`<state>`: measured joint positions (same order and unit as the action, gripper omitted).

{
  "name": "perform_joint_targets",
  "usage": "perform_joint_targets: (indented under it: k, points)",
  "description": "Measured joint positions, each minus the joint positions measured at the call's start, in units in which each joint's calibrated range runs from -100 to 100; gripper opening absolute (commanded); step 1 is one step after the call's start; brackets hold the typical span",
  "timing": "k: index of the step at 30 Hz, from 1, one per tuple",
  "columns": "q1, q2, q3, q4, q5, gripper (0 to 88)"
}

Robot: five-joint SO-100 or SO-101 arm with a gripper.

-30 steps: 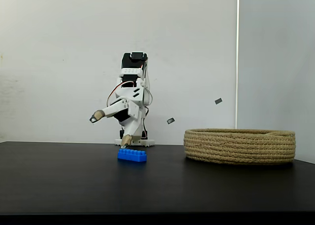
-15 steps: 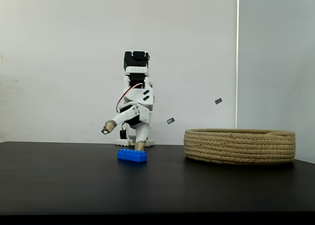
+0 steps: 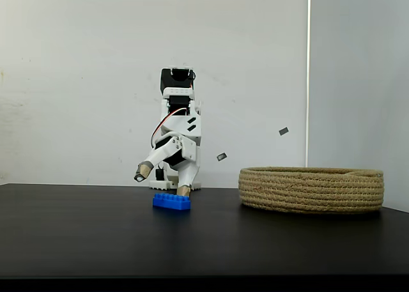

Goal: Place the lego blocks in the tray

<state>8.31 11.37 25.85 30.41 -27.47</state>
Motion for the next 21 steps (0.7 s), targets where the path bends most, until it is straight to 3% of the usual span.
perform_joint_targets:
  k: [2, 3, 13, 21]
  points:
    - [0.24, 1.44, -2.03, 1.06, -0.24, 22.1]
    - [0.41, 2.04, -2.92, 1.38, -0.34, 5.3]
    - [0.98, 1.78, -3.00, 1.71, -0.05, 0.0]
    - [-1.79, -10.35, 6.45, 0.73, -1.51, 0.0]
